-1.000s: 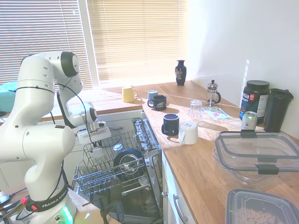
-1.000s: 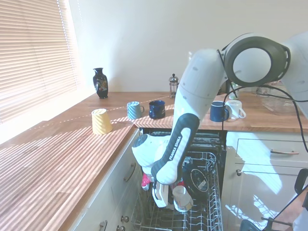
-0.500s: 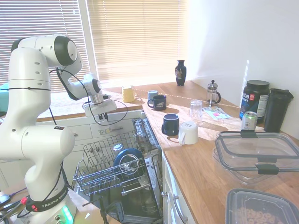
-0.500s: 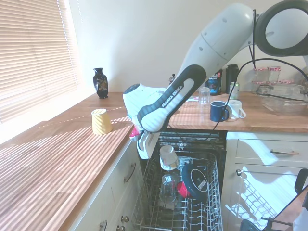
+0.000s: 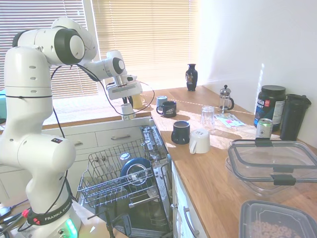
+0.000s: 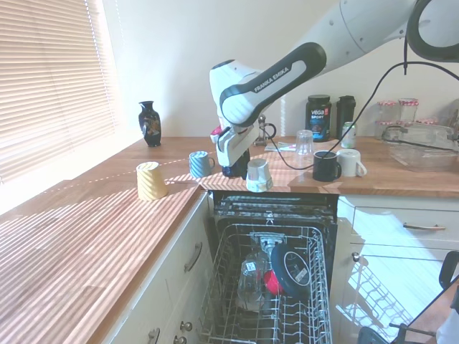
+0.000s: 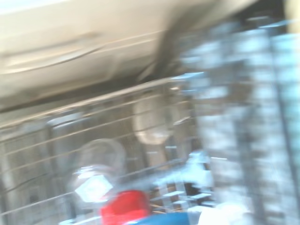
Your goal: Unload the white mug from the dishwasher
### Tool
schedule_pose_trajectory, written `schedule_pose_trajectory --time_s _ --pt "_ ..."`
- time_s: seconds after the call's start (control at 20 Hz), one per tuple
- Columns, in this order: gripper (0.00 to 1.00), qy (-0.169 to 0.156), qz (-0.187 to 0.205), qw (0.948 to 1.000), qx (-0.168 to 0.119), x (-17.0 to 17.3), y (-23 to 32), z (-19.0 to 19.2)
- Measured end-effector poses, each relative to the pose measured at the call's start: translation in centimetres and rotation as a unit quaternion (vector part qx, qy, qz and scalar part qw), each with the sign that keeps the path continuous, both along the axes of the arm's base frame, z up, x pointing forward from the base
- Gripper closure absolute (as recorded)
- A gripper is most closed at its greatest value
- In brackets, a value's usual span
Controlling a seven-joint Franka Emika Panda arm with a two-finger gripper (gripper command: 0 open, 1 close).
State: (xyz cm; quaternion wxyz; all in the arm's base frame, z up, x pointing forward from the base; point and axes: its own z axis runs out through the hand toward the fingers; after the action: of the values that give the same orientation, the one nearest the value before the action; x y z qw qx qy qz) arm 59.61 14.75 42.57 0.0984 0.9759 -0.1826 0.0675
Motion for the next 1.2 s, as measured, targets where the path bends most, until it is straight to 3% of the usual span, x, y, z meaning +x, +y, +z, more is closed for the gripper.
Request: schedule_pose_trajectory --time_s 0.25,0.7,1.2 --pt "1.00 -0.007 -0.044 0.9989 0.017 1.5 -7.0 1.5" --pt "1.00 -0.011 -0.085 0.9956 0.039 5.8 -13.8 0.8" --pt "1.00 -0.007 -0.107 0.9930 0.050 11.2 -17.4 -4.2"
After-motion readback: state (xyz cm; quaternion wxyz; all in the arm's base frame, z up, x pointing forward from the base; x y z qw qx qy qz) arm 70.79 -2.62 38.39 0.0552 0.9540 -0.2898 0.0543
